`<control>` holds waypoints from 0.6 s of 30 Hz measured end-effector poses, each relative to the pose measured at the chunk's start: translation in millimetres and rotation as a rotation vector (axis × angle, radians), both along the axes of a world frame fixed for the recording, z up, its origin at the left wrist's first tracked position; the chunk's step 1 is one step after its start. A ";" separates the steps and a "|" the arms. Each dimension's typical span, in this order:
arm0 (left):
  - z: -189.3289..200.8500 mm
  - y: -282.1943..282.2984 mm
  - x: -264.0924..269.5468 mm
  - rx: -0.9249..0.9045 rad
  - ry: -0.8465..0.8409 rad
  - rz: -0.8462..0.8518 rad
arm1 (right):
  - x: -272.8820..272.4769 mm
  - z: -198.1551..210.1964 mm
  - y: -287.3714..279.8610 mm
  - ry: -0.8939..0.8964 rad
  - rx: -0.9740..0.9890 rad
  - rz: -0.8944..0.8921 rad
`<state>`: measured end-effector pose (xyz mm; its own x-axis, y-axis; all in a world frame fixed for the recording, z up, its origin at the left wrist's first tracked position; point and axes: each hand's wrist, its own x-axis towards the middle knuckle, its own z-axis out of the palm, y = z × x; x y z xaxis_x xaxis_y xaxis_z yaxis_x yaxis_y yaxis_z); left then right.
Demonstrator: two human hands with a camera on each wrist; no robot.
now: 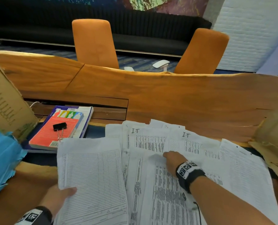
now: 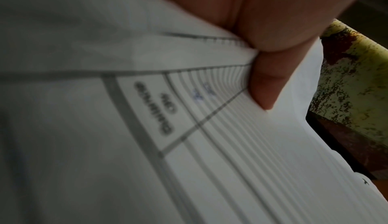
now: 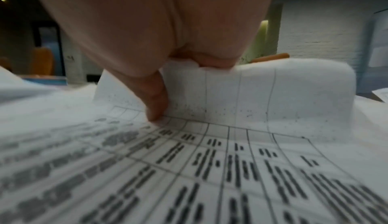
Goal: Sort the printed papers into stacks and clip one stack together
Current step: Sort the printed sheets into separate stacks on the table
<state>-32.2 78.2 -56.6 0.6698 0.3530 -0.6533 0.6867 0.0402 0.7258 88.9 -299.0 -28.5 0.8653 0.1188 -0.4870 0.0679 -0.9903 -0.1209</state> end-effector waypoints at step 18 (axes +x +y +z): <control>10.3 -4.1 2.3 0.022 0.039 -0.024 | -33.0 20.3 -65.4 -0.033 0.028 -0.092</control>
